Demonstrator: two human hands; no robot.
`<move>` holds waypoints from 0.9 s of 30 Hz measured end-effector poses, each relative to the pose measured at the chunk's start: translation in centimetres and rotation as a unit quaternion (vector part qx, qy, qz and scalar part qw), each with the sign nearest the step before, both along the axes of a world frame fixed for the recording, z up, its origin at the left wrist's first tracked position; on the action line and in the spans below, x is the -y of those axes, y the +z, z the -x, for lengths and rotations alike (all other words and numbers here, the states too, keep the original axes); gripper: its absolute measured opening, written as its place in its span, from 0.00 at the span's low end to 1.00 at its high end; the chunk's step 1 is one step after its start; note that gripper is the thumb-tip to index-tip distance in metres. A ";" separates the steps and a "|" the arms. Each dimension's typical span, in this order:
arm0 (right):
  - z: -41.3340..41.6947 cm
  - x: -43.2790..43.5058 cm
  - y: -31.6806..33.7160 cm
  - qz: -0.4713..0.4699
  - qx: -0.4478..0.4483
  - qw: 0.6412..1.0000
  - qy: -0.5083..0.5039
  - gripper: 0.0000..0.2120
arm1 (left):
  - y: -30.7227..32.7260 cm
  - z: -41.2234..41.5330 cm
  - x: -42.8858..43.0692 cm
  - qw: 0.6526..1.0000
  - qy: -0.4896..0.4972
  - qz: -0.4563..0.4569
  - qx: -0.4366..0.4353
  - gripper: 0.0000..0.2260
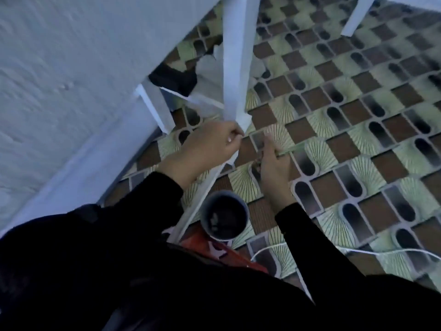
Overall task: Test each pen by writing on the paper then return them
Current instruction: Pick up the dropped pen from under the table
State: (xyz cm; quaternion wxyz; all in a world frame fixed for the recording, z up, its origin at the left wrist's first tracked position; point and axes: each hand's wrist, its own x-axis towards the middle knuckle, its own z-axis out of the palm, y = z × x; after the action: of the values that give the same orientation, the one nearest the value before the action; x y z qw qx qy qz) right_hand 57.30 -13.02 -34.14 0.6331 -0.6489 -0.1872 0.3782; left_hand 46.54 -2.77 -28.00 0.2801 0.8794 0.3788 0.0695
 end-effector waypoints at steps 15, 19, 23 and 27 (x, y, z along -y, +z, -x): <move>5.3 3.3 -21.2 0.330 0.037 0.930 0.159 0.18 | -17.6 4.4 0.4 0.959 0.002 0.199 -0.200 0.11; 5.0 3.7 -23.2 0.387 0.060 0.879 0.272 0.12 | -17.9 4.7 -0.1 0.960 0.022 0.207 -0.188 0.11; 4.9 3.9 -23.9 0.408 0.083 0.854 0.312 0.13 | -17.6 3.7 0.3 0.960 0.027 0.223 -0.167 0.11; 4.6 4.3 -24.2 0.424 0.084 0.836 0.337 0.15 | -17.3 3.6 0.5 0.961 0.027 0.224 -0.159 0.11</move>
State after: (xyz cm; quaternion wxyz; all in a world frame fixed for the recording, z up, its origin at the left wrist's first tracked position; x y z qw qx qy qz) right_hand 52.67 -17.37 -58.31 0.1112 -0.7798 -0.2680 0.5548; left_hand 42.96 -3.26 -45.26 0.4043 0.7832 0.4477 -0.1510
